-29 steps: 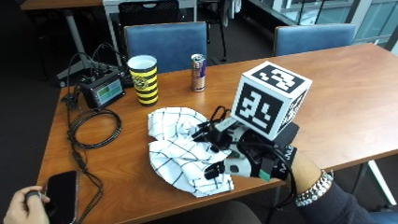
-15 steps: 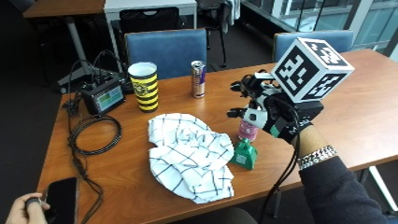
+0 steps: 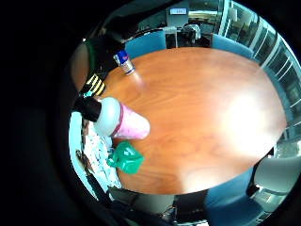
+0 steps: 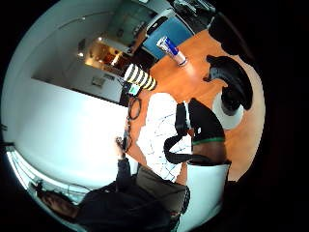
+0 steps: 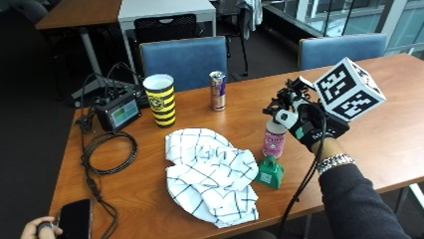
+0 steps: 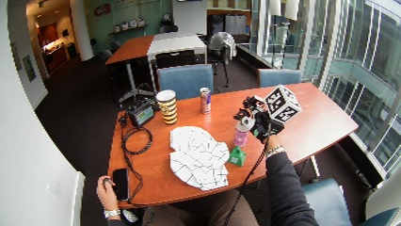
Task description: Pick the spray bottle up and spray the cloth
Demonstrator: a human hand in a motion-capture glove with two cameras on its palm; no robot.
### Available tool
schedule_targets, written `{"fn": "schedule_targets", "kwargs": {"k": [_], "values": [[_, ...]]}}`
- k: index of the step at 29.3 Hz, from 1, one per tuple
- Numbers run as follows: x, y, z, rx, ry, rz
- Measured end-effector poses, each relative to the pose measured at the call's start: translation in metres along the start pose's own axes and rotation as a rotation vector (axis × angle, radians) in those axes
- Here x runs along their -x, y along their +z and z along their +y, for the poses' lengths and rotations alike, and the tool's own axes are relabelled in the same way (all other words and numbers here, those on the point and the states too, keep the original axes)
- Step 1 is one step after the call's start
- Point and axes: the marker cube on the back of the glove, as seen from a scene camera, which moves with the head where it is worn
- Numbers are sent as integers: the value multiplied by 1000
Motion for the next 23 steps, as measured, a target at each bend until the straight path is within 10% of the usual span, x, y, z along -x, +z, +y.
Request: {"fn": "schedule_targets", "kwargs": {"k": [23], "values": [[8, 24, -20, -245, -12, -440]]}}
